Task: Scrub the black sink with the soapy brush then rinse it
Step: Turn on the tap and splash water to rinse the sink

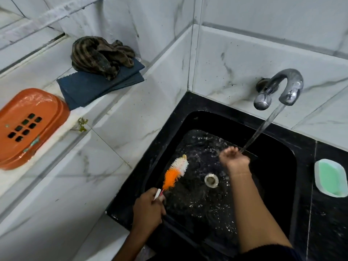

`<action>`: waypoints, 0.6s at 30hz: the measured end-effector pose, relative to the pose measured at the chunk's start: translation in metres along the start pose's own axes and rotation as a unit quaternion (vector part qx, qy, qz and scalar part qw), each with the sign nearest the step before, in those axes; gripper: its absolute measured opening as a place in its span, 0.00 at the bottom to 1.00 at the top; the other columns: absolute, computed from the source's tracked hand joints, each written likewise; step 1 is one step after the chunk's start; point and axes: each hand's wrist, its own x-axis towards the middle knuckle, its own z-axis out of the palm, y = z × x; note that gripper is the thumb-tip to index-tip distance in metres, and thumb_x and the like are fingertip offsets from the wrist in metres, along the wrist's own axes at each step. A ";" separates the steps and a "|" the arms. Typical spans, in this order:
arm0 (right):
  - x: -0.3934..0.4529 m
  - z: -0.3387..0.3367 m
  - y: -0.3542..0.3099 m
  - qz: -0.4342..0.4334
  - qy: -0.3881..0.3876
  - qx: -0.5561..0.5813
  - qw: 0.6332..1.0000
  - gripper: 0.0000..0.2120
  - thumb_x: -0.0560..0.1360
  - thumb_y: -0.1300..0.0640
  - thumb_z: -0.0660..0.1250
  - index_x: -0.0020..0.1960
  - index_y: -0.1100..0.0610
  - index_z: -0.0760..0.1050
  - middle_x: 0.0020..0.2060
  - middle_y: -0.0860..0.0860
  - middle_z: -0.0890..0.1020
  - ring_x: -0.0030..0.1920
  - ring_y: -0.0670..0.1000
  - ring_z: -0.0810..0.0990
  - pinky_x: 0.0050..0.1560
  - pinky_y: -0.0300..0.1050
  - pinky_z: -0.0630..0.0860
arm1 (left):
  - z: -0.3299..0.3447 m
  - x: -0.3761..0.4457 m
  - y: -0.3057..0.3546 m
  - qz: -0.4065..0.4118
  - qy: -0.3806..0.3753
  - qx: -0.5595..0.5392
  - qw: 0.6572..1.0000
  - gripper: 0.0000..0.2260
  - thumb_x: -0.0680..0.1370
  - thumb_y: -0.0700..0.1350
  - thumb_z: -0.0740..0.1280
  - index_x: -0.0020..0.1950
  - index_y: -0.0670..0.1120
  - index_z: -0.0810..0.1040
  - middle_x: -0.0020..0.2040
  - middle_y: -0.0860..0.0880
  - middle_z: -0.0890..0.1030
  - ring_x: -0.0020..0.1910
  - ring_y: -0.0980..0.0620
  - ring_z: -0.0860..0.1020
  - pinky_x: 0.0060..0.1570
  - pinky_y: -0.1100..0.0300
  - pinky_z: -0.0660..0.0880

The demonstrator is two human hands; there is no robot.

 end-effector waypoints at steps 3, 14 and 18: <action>0.001 -0.023 0.000 0.010 0.011 0.049 0.999 0.16 0.81 0.58 0.44 0.38 0.54 0.64 0.24 0.52 0.67 0.28 0.47 0.63 0.32 0.38 0.60 | 0.002 0.001 0.000 0.000 0.005 0.005 1.000 0.12 0.81 0.39 0.66 0.38 0.46 0.78 0.26 0.45 0.80 0.19 0.55 0.73 0.28 0.59 0.72; -0.037 0.047 0.088 0.050 -0.207 -0.452 0.866 0.18 0.83 0.62 0.50 0.57 0.71 0.76 0.52 0.64 0.83 0.55 0.58 0.81 0.62 0.50 0.75 | 0.003 -0.005 0.000 -0.010 0.024 0.052 0.998 0.14 0.79 0.37 0.68 0.33 0.45 0.79 0.26 0.47 0.81 0.24 0.57 0.76 0.35 0.59 0.73; -0.042 0.035 0.097 0.085 -0.190 -0.451 0.868 0.17 0.82 0.62 0.53 0.59 0.71 0.76 0.54 0.65 0.82 0.57 0.61 0.81 0.60 0.51 0.77 | -0.001 -0.006 -0.002 -0.011 0.025 0.053 0.998 0.12 0.78 0.37 0.68 0.34 0.43 0.78 0.26 0.46 0.81 0.24 0.56 0.76 0.36 0.54 0.76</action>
